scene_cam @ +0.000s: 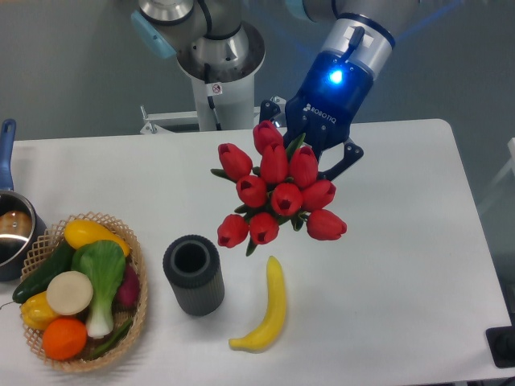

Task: Insert the flowers into the vase
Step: 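Carry the red tulip bunch over the dark grey vase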

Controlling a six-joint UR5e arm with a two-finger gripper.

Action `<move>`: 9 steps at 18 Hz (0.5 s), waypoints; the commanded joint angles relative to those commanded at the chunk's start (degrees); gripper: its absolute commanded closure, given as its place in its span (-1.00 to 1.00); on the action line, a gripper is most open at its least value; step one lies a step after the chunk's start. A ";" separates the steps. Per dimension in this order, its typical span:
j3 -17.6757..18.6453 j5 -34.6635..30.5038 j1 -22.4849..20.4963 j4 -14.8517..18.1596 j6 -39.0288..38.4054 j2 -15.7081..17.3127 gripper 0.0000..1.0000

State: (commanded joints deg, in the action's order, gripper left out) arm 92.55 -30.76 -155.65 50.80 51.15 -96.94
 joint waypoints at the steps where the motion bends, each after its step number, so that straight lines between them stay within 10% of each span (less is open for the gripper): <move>1: 0.09 -0.09 0.09 -0.52 0.00 0.00 0.11; 9: 0.62 1.14 0.70 -1.67 0.00 -0.35 0.11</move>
State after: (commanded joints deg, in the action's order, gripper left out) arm 93.16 -29.62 -154.95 49.13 51.15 -97.29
